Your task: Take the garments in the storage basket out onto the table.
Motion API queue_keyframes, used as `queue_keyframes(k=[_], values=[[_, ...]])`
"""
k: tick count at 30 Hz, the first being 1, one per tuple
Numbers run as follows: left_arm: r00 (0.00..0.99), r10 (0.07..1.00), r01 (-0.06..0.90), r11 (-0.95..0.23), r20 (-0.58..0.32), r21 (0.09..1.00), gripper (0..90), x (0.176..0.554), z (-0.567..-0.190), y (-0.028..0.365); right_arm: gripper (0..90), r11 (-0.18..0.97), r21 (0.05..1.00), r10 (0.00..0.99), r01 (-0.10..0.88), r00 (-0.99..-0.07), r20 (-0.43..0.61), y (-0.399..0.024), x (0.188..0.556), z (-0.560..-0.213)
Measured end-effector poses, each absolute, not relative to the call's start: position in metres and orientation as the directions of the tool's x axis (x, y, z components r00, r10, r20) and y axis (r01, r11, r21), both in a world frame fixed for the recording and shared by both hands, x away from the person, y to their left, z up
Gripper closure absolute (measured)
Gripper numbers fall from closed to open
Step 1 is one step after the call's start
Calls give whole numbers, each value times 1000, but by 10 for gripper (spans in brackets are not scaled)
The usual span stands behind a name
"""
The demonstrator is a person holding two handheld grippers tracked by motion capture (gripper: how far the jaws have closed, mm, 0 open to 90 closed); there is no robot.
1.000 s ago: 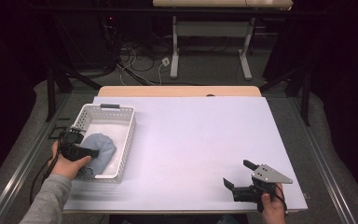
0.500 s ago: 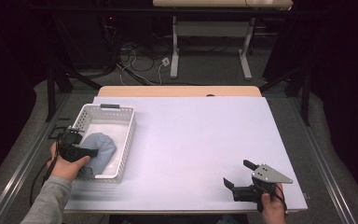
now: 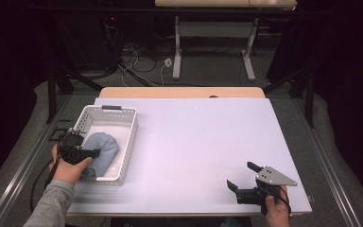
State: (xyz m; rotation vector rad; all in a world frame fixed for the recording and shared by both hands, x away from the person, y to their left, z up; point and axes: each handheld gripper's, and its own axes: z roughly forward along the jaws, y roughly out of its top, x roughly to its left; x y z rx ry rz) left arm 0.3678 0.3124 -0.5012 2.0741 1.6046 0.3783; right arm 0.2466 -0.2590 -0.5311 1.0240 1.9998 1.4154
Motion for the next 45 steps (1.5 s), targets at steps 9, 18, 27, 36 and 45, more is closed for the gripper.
queue_keyframes(k=[9, 18, 27, 36, 45], values=[[256, 962, 797, -157, -90, 582, 490, 365, -498, 315, 12, 183, 937, 797, 296, -603, 35, -259, 247, -531], [234, 968, 763, -123, -93, 635, 495, 360, -495, 319, 12, 184, 938, 797, 295, -603, 33, -259, 247, -531], [221, 971, 723, -99, -94, 684, 514, 355, -493, 320, 11, 186, 936, 796, 298, -605, 35, -259, 247, -531], [248, 967, 736, -148, -59, 661, 624, 355, -494, 316, 11, 185, 937, 796, 296, -605, 34, -259, 247, -531], [242, 966, 731, -122, -88, 672, 701, 355, -495, 317, 12, 185, 937, 795, 296, -606, 34, -259, 247, -531]])
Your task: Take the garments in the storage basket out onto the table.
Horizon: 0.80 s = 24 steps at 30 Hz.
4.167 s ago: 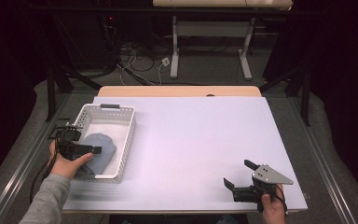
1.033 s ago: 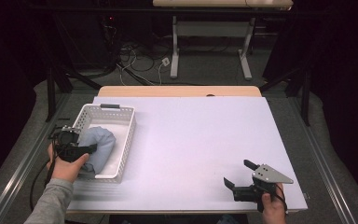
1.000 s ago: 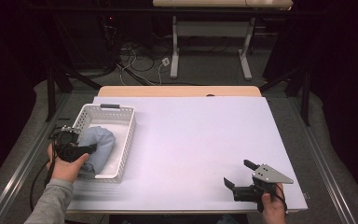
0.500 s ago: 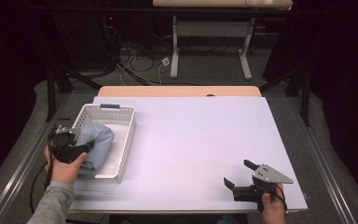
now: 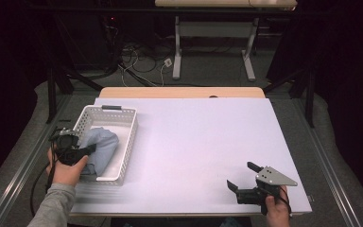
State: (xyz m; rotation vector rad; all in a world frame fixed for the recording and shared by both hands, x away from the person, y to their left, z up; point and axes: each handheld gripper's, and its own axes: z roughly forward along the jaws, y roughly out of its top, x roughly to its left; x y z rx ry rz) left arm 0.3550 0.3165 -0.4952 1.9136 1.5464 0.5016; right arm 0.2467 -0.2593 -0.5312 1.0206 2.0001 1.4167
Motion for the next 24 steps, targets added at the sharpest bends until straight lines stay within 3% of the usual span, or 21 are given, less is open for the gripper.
queue_keyframes(k=[24], values=[[239, 962, 552, -22, -133, 833, 702, 333, -464, 320, 13, 186, 936, 795, 300, -606, 36, -259, 247, -531]])
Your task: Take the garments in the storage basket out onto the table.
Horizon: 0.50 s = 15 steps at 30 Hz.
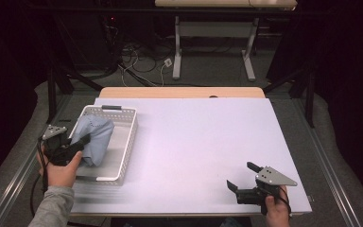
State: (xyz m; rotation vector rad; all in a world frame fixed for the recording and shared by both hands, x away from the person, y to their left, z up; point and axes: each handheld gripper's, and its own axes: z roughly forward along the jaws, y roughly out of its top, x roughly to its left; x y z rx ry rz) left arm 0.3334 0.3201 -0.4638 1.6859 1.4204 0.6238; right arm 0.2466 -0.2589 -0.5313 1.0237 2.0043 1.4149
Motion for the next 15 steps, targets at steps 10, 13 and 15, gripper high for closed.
queue_keyframes(k=[10, 13, 15], values=[[251, 955, 492, 12, -156, 870, 701, 325, -445, 324, 14, 187, 934, 795, 304, -606, 38, -259, 247, -531], [256, 954, 475, 18, -157, 880, 701, 321, -441, 324, 14, 187, 934, 795, 304, -605, 38, -259, 247, -531], [262, 951, 462, 24, -162, 887, 701, 318, -438, 323, 14, 189, 934, 795, 304, -605, 37, -259, 247, -531]])
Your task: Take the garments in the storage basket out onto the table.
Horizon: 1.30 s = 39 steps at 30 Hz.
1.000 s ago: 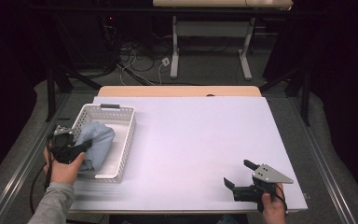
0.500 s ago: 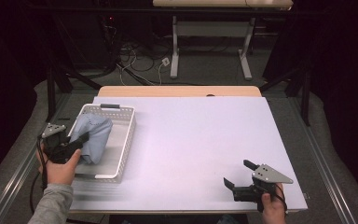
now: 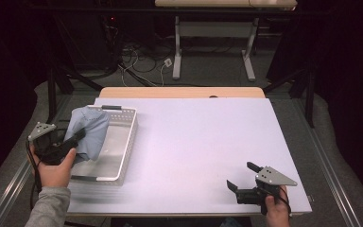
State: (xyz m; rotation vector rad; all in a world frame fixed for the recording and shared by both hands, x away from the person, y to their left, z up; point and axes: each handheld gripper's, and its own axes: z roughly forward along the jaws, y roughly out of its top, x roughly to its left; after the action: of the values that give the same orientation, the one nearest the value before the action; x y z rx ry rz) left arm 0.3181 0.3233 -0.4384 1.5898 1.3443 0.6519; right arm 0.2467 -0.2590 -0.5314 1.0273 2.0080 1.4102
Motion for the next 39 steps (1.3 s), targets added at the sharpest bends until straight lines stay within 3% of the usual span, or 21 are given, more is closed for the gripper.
queue_keyframes(k=[22, 39], values=[[368, 916, 346, 26, -161, 938, 700, 290, -410, 301, 15, 186, 936, 795, 299, -606, 35, -259, 247, -531], [475, 865, 308, 7, -160, 951, 698, 283, -400, 267, 15, 182, 936, 795, 302, -605, 41, -259, 249, -532]])
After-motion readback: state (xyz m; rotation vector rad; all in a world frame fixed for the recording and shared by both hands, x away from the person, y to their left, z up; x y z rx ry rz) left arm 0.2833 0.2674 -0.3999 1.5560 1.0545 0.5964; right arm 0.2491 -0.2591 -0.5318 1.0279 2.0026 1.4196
